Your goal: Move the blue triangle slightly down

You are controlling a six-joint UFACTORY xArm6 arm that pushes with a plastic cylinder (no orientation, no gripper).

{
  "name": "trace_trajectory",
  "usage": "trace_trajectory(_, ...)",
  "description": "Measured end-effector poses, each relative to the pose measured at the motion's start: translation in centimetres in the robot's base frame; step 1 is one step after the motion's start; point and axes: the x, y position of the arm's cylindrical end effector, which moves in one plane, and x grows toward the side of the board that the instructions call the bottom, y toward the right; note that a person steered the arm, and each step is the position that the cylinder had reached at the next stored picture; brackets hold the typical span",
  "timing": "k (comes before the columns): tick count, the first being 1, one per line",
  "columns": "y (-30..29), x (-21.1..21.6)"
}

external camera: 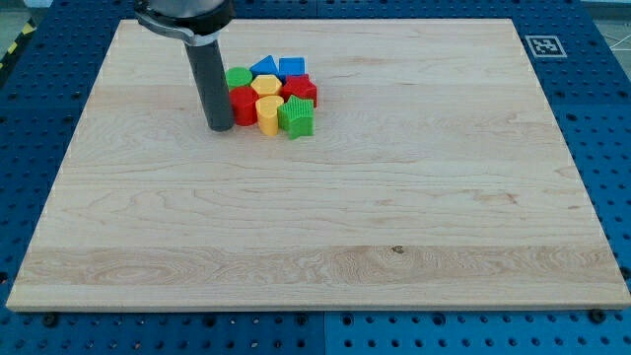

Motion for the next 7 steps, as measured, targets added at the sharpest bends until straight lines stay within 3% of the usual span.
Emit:
trace_trajectory(3, -2.2, -1.5)
trace_trajectory(5, -2.2, -8.6)
trace_trajectory(7, 2.9, -12.6)
